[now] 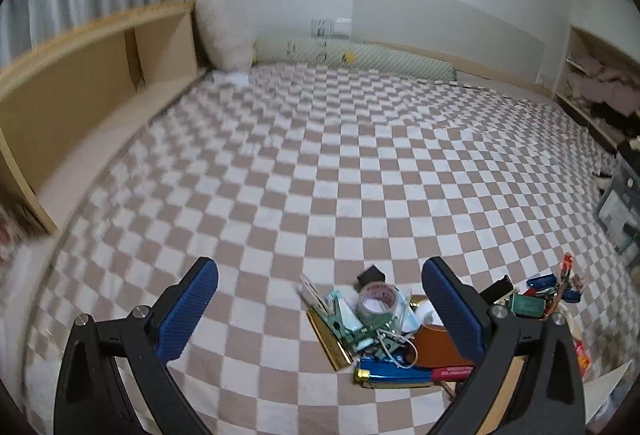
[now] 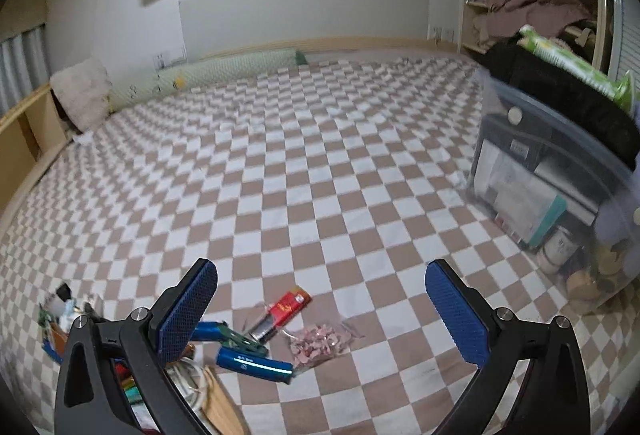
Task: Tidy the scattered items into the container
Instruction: 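Lower the left tool to a blue lighter while the right tool approaches a clear bag of pink pieces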
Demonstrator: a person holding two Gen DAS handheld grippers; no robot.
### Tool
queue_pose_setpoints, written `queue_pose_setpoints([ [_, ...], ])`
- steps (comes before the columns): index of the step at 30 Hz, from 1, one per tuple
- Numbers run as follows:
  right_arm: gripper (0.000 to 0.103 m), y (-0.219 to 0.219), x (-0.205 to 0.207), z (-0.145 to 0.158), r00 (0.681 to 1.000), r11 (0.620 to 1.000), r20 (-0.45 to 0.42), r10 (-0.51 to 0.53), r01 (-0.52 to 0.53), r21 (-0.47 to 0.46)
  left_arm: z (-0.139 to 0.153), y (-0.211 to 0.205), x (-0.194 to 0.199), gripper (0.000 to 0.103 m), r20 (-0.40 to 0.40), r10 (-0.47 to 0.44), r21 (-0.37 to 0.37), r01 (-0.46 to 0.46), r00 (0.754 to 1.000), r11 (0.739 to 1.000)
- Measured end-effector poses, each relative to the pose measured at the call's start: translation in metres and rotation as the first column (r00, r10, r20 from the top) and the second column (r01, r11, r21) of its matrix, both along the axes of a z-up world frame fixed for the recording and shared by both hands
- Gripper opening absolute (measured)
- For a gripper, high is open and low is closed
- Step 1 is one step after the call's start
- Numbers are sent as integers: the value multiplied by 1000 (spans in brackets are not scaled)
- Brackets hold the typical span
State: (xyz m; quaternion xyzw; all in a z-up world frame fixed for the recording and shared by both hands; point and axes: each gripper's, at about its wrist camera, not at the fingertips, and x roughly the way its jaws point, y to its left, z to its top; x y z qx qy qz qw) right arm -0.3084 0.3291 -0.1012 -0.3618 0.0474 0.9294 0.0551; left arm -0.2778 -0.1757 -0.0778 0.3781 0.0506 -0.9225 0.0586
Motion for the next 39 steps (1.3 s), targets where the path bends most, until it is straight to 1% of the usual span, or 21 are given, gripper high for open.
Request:
queue_pose_setpoints([
  [3,103,-1,-6,-15,999,1000,48,-1,2,-20,-16,-7,-6,102,60,27,50,-30,998,998],
  [4,103,-1,-7,-20,998,1000,64,2,0,-29,-22,-9,-8,102,79,33,55,-37,996,998],
  [9,103,2,-15,-40,991,999,134,18,-13,-35,-50,-5,-16,101,159,26,15,-28,987,999],
  [11,103,5,-18,-50,984,999,177,26,-18,-49,-61,-2,-18,100,185,10,14,-13,983,1000],
  [13,103,8,-21,-61,975,998,219,45,-33,-56,-68,1,-20,98,203,-6,16,3,979,1000],
  [14,103,11,-22,-68,969,998,240,52,-42,-48,-71,2,-20,95,211,-12,15,9,977,1000],
  [19,103,11,-26,-88,943,994,316,105,-113,6,-87,12,-20,95,257,-53,7,53,965,999],
  [22,103,7,-25,-99,926,985,348,145,-167,33,-93,16,-17,95,278,-87,18,85,957,996],
  [25,103,5,-24,-110,916,980,373,146,-184,69,-95,21,-15,95,284,-125,26,122,951,992],
  [30,103,11,-25,-125,909,985,396,133,-164,47,-100,30,-6,95,283,-189,57,180,940,982],
  [34,103,6,-25,-128,902,979,405,152,-193,61,-105,43,3,95,279,-258,55,253,925,966],
  [35,101,4,-24,-128,899,977,407,161,-203,63,-106,46,4,95,279,-273,51,270,921,962],
  [36,95,1,-23,-128,896,975,409,173,-215,58,-108,50,6,95,280,-292,46,291,915,956],
  [37,92,-1,-23,-129,892,973,411,186,-226,49,-110,55,7,95,282,-307,38,309,909,950],
  [39,83,-5,-20,-128,887,970,416,201,-239,41,-114,63,7,95,290,-327,17,337,899,941],
])
